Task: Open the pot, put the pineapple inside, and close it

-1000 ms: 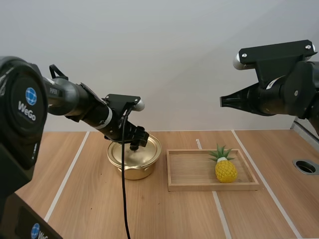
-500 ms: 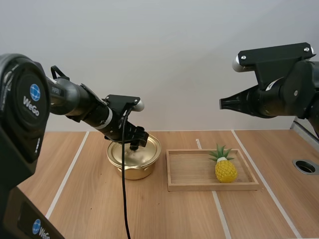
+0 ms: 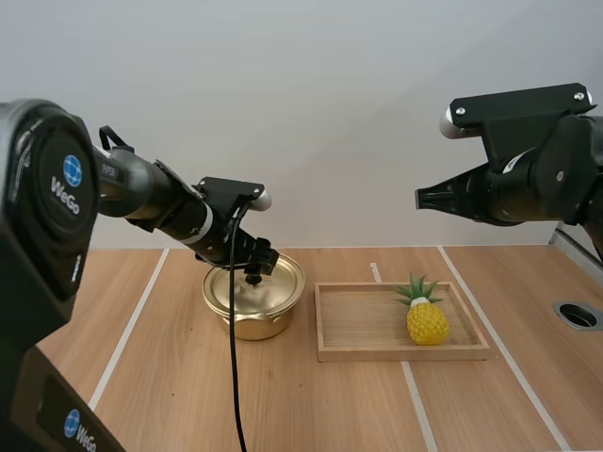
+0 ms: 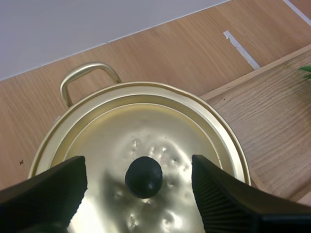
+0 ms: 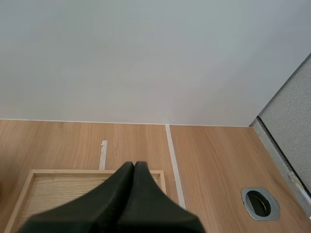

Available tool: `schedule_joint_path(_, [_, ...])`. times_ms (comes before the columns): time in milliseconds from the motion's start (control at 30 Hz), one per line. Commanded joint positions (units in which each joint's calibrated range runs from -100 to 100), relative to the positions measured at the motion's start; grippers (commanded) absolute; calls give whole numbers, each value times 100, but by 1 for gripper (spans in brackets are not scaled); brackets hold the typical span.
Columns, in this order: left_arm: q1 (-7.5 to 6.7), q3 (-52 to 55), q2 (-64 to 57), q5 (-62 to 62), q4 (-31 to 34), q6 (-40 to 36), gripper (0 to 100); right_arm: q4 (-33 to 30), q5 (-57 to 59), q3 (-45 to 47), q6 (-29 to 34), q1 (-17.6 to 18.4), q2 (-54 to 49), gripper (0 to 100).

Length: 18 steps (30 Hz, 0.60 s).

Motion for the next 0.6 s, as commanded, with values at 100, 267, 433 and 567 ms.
schedule_joint_path(100, [-14, -41, 128, 69, -105, 31, 99, 33, 57, -44, -31, -20, -24, 0])
schedule_joint_path(267, [-14, -41, 128, 69, -105, 31, 99, 33, 57, -44, -31, -20, -24, 0])
schedule_joint_path(433, [-14, -41, 128, 69, -105, 31, 99, 33, 57, -44, -31, -20, -24, 0])
schedule_joint_path(567, [-14, -41, 128, 190, -105, 31, 94, 33, 57, -44, -31, -20, -24, 0])
